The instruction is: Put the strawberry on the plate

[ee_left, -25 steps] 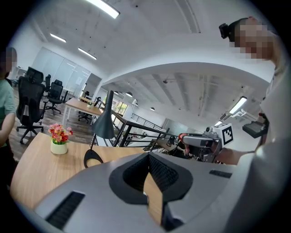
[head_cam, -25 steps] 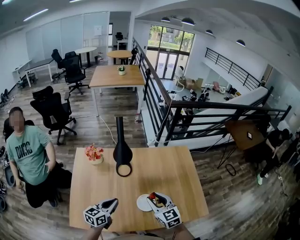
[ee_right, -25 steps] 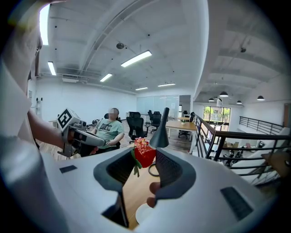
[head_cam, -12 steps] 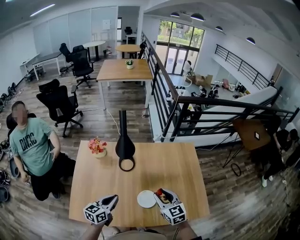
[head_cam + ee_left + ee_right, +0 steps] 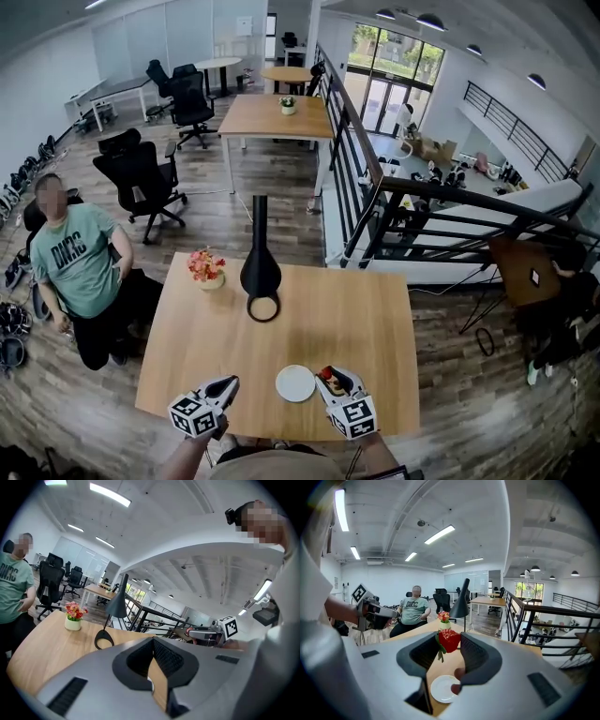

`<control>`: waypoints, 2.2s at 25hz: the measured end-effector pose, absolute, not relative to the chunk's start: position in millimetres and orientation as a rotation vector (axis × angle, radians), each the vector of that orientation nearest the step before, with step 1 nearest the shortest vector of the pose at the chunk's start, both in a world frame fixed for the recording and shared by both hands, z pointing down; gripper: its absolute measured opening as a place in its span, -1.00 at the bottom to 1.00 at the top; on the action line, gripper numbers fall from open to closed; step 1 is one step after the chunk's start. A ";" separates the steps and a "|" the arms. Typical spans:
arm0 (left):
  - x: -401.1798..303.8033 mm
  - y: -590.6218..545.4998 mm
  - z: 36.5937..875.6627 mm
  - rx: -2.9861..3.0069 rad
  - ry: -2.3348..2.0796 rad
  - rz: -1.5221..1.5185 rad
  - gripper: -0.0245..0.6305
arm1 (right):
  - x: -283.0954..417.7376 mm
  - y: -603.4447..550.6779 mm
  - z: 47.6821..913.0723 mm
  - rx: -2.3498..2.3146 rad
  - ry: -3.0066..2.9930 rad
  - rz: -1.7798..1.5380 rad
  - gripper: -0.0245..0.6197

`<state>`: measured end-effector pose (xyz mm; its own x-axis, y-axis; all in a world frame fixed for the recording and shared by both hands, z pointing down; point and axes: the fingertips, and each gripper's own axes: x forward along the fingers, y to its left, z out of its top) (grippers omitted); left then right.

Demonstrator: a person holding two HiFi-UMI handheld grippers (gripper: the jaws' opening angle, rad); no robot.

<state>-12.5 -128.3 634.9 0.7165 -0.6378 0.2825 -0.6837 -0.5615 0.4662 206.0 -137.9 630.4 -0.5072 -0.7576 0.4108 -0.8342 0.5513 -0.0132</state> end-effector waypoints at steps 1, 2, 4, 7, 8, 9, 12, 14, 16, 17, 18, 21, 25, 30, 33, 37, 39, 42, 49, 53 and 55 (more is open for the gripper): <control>-9.9 -127.9 637.4 2.361 -1.010 0.109 -0.91 | 207.3 -138.6 634.8 1.290 -2.433 0.298 -0.46; -7.2 -127.5 640.1 2.356 -1.016 0.109 -0.91 | 208.4 -139.2 639.3 1.277 -2.434 0.301 -0.46; -2.1 -126.0 644.1 2.345 -1.027 0.111 -0.91 | 209.6 -139.7 648.0 1.247 -2.437 0.312 -0.46; 4.2 -124.4 645.0 2.332 -1.039 0.106 -0.91 | 210.5 -141.4 661.0 1.206 -2.428 0.324 -0.46; 6.0 -123.6 645.6 2.329 -1.041 0.104 -0.91 | 211.3 -141.6 666.0 1.196 -2.420 0.322 -0.46; 7.8 -122.3 646.9 2.325 -1.041 0.104 -0.91 | 212.6 -141.3 671.3 1.187 -2.411 0.319 -0.46; 12.5 -120.3 649.5 2.316 -1.033 0.104 -0.91 | 216.7 -143.4 683.9 1.173 -2.396 0.317 -0.46; 14.3 -120.6 648.5 2.312 -1.022 0.102 -0.91 | 215.9 -147.4 689.3 1.166 -2.395 0.331 -0.46; 16.1 -120.5 650.9 2.318 -1.010 0.121 -0.91 | 214.1 -150.5 699.2 1.156 -2.386 0.344 -0.46; 17.0 -120.9 653.4 2.321 -1.006 0.135 -0.91 | 213.1 -151.8 705.2 1.149 -2.379 0.349 -0.46; 17.6 -121.8 655.8 2.322 -1.001 0.148 -0.91 | 211.9 -153.0 711.9 1.140 -2.371 0.354 -0.46; 17.4 -125.7 659.7 2.313 -0.990 0.165 -0.91 | 206.5 -156.9 734.7 1.100 -2.344 0.373 -0.46; 17.0 -132.3 667.3 2.314 -0.979 0.201 -0.91 | 198.8 -160.5 764.8 1.052 -2.308 0.408 -0.46; 20.2 -136.9 685.5 2.308 -0.968 0.273 -0.91 | 192.3 -157.5 796.9 1.005 -2.285 0.440 -0.46; 20.2 -138.7 695.5 2.297 -0.971 0.302 -0.91 | 187.7 -154.3 814.1 0.969 -2.266 0.462 -0.46; 18.5 -135.7 707.6 2.275 -0.982 0.328 -0.91 | 186.7 -147.9 840.6 0.931 -2.231 0.495 -0.46; 16.2 -134.4 713.9 2.262 -0.993 0.343 -0.91 | 187.3 -143.3 855.2 0.898 -2.197 0.518 -0.46; 12.0 -130.8 723.6 2.239 -1.009 0.365 -0.91 | 187.1 -138.5 876.1 0.857 -2.158 0.529 -0.46; 8.7 -120.3 741.0 2.199 -1.022 0.397 -0.91 | 181.6 -129.0 928.9 0.748 -2.044 0.545 -0.46; 8.3 -116.3 741.8 2.190 -1.025 0.402 -0.91 | 176.3 -133.1 953.8 0.710 -2.002 0.509 -0.46; 7.7 -115.2 741.4 2.182 -1.034 0.397 -0.91 | 174.4 -136.1 962.8 0.697 -1.988 0.494 -0.46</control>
<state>7.7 -115.2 741.4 0.6378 -0.5621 0.5265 -0.7700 -0.4527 0.4496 174.4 -136.1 962.8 -0.3973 -0.2718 0.8765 -0.6505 0.7572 -0.0601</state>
